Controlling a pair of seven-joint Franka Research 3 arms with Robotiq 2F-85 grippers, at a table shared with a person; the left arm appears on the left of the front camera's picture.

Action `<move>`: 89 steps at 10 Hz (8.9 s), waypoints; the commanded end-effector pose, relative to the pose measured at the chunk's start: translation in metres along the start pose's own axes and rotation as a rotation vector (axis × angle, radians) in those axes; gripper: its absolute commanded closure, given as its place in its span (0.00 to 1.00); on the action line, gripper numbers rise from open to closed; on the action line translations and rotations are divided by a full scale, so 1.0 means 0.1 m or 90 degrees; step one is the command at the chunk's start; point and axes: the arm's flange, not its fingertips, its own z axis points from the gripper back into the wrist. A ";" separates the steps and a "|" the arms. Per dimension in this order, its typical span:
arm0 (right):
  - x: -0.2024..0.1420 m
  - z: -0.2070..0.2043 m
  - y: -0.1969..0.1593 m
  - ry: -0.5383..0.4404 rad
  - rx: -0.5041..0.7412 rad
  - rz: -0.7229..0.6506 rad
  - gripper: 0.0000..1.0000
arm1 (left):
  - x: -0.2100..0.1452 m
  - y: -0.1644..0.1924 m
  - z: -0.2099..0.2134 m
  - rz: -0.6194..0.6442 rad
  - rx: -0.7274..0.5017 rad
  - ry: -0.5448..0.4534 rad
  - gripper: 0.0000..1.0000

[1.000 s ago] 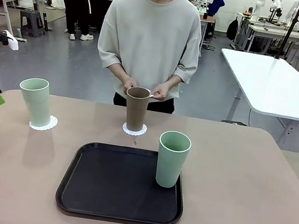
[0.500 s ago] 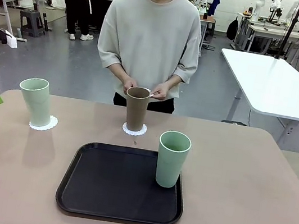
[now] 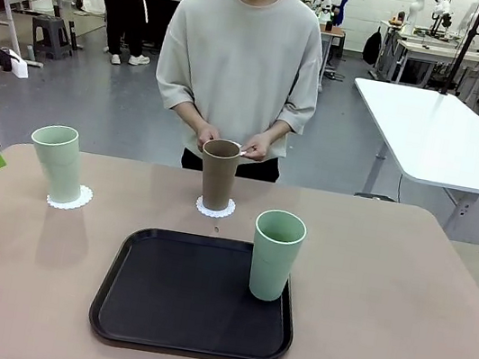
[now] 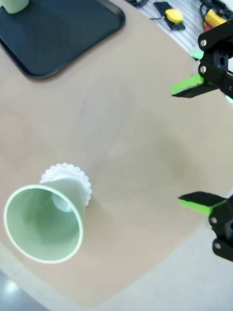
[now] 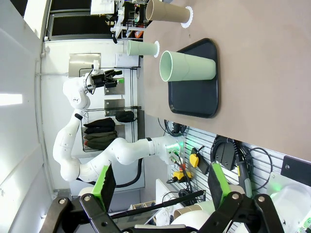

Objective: Place coasters on the table and set cups on them.
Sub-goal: Take one Reusable plastic cup from the Flat Tray and place it on a coaster set by the human.

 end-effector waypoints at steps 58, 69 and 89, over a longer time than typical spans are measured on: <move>1.35 -2.19 1.19 0.277 -0.280 0.883 0.00 | -1.57 1.09 0.27 0.335 -0.693 -0.196 0.00; 1.29 -2.22 0.50 0.396 0.005 1.030 0.00 | -1.57 1.09 0.27 0.335 -0.693 -0.196 0.00; 1.79 -3.31 -0.56 0.327 0.205 1.021 0.00 | -1.57 1.09 0.27 0.335 -0.693 -0.196 0.00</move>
